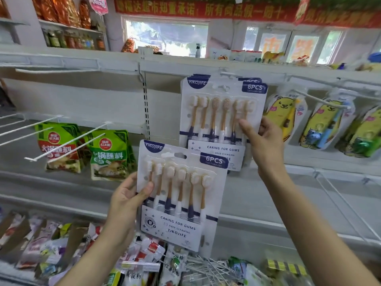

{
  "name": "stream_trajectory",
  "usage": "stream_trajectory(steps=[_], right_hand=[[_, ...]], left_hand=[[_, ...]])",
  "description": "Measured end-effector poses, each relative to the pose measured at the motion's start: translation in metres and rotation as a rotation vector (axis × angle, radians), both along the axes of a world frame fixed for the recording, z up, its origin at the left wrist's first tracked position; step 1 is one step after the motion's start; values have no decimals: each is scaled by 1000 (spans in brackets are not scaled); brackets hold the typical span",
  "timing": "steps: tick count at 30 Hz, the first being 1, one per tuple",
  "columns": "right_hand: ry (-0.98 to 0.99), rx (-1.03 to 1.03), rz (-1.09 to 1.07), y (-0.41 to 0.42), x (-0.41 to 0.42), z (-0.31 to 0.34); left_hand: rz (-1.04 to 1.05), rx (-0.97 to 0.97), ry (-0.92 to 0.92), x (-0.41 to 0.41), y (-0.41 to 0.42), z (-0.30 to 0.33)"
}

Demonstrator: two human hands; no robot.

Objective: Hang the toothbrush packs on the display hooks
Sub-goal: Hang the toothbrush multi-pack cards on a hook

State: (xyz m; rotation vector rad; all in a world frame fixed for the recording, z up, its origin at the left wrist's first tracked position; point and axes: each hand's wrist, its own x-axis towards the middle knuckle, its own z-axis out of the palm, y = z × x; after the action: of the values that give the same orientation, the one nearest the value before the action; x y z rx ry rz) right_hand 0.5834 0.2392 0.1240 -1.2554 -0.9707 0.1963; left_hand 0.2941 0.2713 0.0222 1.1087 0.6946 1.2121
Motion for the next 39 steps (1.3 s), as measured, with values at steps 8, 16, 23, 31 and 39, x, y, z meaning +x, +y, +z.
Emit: stream_trajectory(steps=[8,16,23,31,39], right_hand=[[-249,-57,-247,-34,2,-16],[-66,-106,43,-89,-29,-16],[-31,-197,320,-108,-60,-27],[68,-90,310,-112,-60,-24],[64,2,300,-98,-54,2]], left_hand=[[-29,3,-39,10,-2,7],[-77,45,-79,28,-14,12],[-90,104,-54,36,-32,21],[-272,230,255,21,-33,5],[-260,265,442,7,-22,-6]])
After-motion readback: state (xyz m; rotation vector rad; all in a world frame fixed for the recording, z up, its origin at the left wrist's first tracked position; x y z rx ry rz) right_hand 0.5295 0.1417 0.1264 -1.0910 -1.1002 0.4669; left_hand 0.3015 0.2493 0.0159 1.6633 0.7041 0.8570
